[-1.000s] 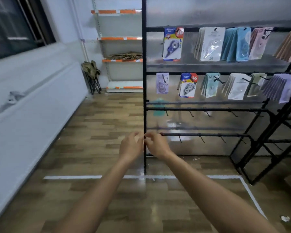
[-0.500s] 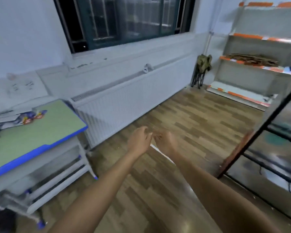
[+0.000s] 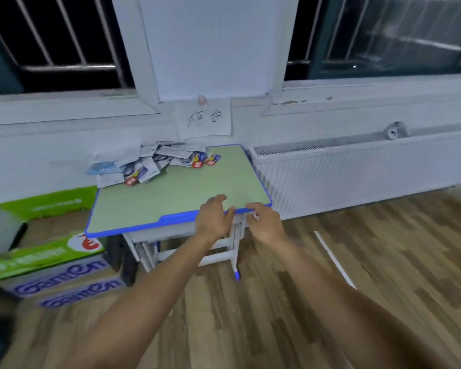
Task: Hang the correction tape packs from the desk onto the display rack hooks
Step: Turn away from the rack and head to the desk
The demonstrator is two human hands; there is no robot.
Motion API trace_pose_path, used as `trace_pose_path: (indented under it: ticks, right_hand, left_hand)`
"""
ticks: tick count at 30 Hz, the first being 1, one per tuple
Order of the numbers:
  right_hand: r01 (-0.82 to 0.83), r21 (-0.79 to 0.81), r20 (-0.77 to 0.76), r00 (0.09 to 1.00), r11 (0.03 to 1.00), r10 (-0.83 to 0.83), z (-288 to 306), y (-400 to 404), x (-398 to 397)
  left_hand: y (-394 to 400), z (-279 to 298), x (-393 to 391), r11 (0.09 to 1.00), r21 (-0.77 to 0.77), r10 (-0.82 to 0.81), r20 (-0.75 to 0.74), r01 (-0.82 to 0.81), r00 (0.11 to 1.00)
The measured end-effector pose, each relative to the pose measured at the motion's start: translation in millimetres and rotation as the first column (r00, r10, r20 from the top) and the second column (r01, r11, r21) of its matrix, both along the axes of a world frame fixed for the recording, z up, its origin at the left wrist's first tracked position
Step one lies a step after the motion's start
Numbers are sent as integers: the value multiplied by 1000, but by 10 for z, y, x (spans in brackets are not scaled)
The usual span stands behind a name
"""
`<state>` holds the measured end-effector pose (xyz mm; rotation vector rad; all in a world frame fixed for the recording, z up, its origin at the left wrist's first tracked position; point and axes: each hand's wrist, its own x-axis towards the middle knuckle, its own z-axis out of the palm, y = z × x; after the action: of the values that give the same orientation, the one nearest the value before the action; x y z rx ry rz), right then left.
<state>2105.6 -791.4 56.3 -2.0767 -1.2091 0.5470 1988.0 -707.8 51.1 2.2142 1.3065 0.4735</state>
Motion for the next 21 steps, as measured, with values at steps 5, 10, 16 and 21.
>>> trace_pose_path:
  ticks: [5,10,16,21]
  right_hand:
    - [-114,-26,-22,993,993,113,-177,696,-167]
    - [-202,-49,-68,978,978,199,-315,1437,-79]
    - [-302,-97,-96,951,948,293,-366,2312,5]
    - [-391,-142,-130,918,909,375,-496,2860,-215]
  left_hand:
    - [465,-130,-235,988,-44,147,-29,-148,989]
    - [1104,-208,-210,962,-109,241,-102,-252,965]
    - [1863,-255,-308,887,-178,404,-147,-426,903]
    - [2212,-466,-622,809,-222,510,-196,-544,838]
